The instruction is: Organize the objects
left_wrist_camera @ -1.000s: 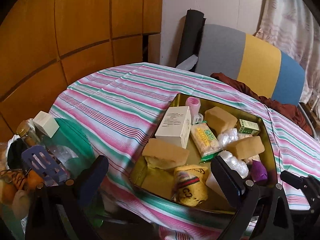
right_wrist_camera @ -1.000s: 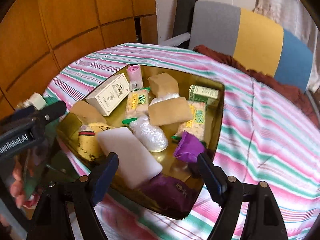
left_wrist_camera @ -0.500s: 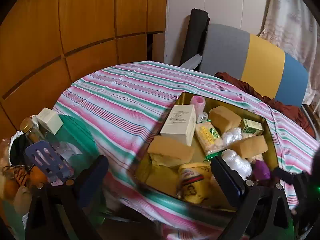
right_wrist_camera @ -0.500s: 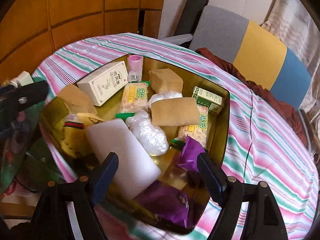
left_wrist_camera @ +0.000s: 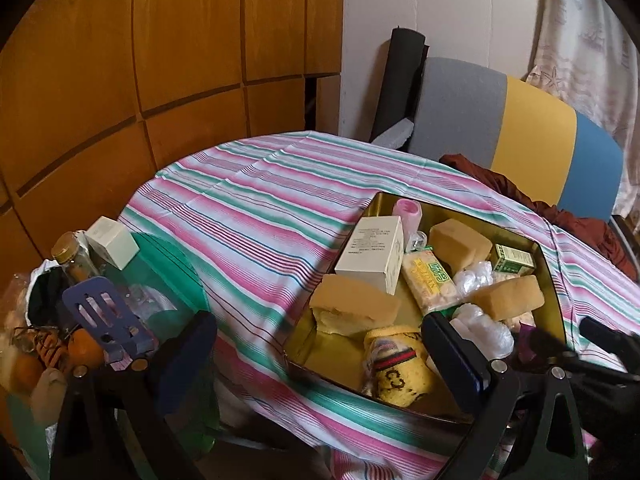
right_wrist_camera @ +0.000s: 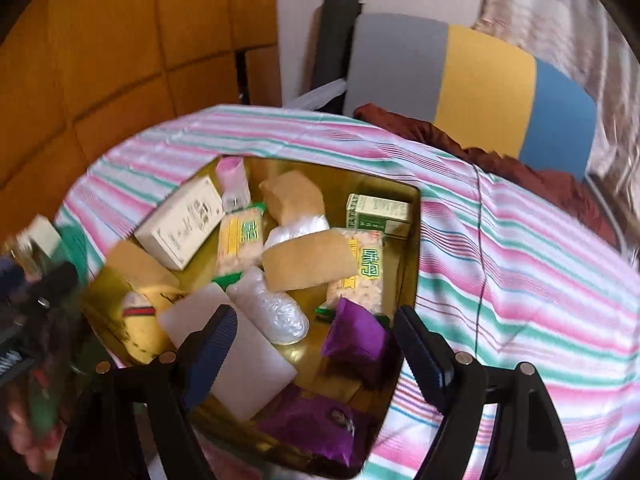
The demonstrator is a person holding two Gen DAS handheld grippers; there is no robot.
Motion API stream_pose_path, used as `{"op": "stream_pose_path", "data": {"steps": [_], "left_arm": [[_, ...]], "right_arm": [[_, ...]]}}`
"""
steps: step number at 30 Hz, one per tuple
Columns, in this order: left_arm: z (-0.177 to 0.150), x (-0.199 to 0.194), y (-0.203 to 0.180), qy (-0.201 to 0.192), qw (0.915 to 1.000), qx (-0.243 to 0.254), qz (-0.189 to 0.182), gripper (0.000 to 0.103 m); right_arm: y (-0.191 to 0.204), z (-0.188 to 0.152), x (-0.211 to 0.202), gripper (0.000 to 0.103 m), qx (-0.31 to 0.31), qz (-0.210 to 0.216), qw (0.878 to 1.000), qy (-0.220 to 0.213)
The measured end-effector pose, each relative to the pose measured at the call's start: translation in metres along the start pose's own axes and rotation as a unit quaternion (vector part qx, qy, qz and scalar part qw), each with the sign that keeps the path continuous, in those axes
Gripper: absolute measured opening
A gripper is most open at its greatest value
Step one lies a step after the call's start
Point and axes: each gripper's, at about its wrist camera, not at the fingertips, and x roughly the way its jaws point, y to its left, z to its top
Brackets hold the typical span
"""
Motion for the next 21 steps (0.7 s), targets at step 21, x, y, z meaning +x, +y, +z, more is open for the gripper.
{"op": "stream_pose_path", "data": {"steps": [21], "left_arm": [[0.002, -0.015, -0.014, 0.023, 0.9977, 0.057, 0.027, 0.103]], "right_arm": [[0.018, 0.001, -0.031, 0.082, 0.048, -0.032, 0.998, -0.029]]}}
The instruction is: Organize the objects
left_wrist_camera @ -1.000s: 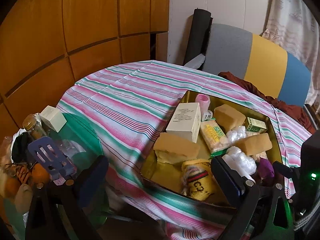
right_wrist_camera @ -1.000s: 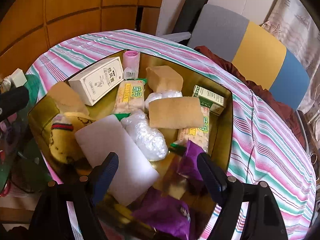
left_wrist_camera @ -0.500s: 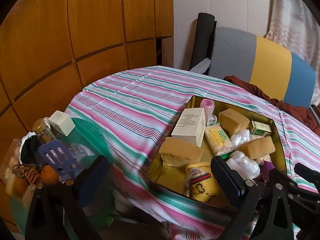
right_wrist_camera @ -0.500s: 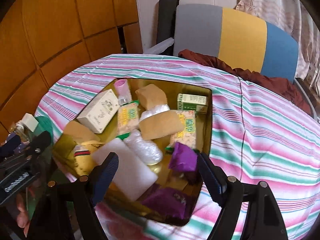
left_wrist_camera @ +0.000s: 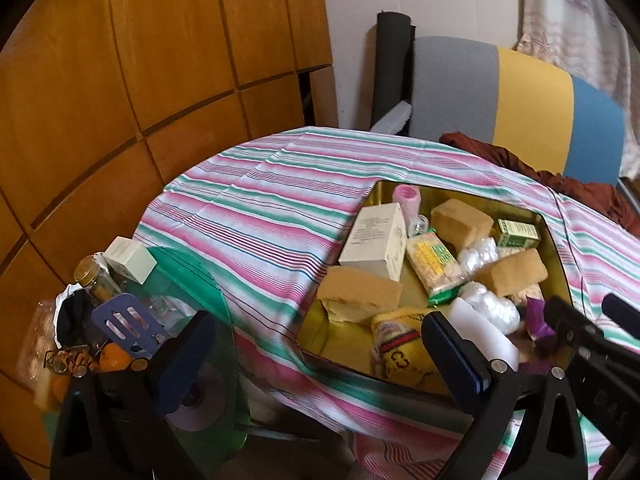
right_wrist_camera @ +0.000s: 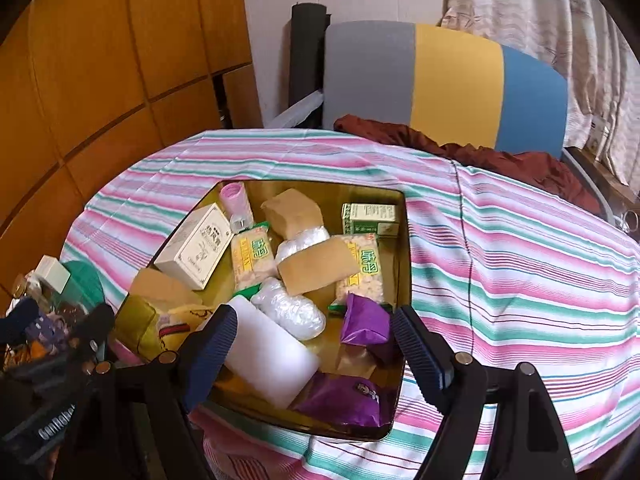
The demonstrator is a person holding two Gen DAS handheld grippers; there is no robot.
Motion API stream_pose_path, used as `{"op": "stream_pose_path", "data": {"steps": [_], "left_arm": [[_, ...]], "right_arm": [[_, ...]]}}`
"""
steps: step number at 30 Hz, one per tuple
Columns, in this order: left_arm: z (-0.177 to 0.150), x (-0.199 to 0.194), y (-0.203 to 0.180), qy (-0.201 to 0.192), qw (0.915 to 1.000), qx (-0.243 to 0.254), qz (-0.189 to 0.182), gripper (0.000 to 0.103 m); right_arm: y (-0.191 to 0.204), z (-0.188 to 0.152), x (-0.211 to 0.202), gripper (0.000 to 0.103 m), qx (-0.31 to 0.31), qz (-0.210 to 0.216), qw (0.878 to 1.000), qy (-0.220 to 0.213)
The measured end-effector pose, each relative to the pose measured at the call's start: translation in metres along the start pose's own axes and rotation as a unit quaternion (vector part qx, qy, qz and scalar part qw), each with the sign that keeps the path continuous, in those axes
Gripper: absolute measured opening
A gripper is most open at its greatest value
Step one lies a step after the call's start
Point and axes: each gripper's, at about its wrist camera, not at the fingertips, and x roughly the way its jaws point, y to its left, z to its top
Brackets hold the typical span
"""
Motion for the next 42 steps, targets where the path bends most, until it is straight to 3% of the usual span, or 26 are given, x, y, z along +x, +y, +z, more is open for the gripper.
{"op": "stream_pose_path", "data": {"steps": [13, 29, 42], "left_arm": [[0.000, 0.001, 0.004, 0.013, 0.9998, -0.010, 0.007, 0.103], [-0.001, 0.012, 0.008, 0.030, 0.9994, -0.015, 0.013, 0.103], [-0.001, 0.009, 0.006, 0.021, 0.9996, -0.017, 0.012, 0.102]], "right_arm": [[-0.003, -0.003, 0.003, 0.082, 0.014, -0.053, 0.998, 0.009], [-0.001, -0.008, 0.003, 0.082, 0.011, -0.060, 0.998, 0.007], [-0.002, -0.009, 0.003, 0.082, 0.012, -0.065, 0.998, 0.005]]}}
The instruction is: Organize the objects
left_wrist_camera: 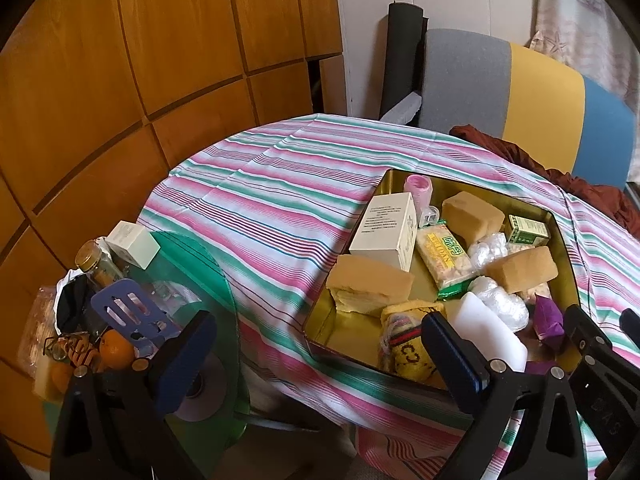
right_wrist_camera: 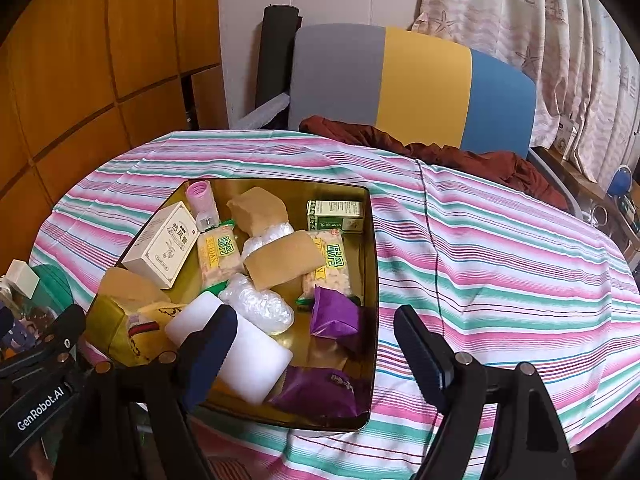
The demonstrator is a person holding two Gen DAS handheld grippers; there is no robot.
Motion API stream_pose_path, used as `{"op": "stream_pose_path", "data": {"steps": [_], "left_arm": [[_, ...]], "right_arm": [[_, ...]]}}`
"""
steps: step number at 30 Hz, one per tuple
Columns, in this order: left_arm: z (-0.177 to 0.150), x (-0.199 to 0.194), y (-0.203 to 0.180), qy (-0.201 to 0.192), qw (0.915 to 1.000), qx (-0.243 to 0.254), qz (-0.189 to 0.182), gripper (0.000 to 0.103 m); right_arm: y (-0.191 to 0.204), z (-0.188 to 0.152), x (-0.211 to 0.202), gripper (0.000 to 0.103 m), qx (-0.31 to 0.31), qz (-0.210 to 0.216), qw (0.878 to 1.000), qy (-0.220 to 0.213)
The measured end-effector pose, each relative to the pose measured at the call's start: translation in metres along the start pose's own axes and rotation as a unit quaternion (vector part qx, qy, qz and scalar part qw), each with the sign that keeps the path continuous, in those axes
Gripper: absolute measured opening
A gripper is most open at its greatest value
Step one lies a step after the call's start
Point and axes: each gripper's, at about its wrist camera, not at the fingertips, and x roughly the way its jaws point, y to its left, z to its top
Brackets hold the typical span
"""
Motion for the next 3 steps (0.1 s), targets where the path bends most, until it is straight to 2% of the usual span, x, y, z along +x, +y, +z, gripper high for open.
{"op": "stream_pose_path", "data": {"steps": [3], "left_arm": [[-0.0011, 0.0008, -0.0017, 0.002, 1.0000, 0.004, 0.000, 0.101]], "right_arm": [[-0.0004, -0.0007, 0.0010, 0.082, 0.001, 0.001, 1.000, 0.003]]}}
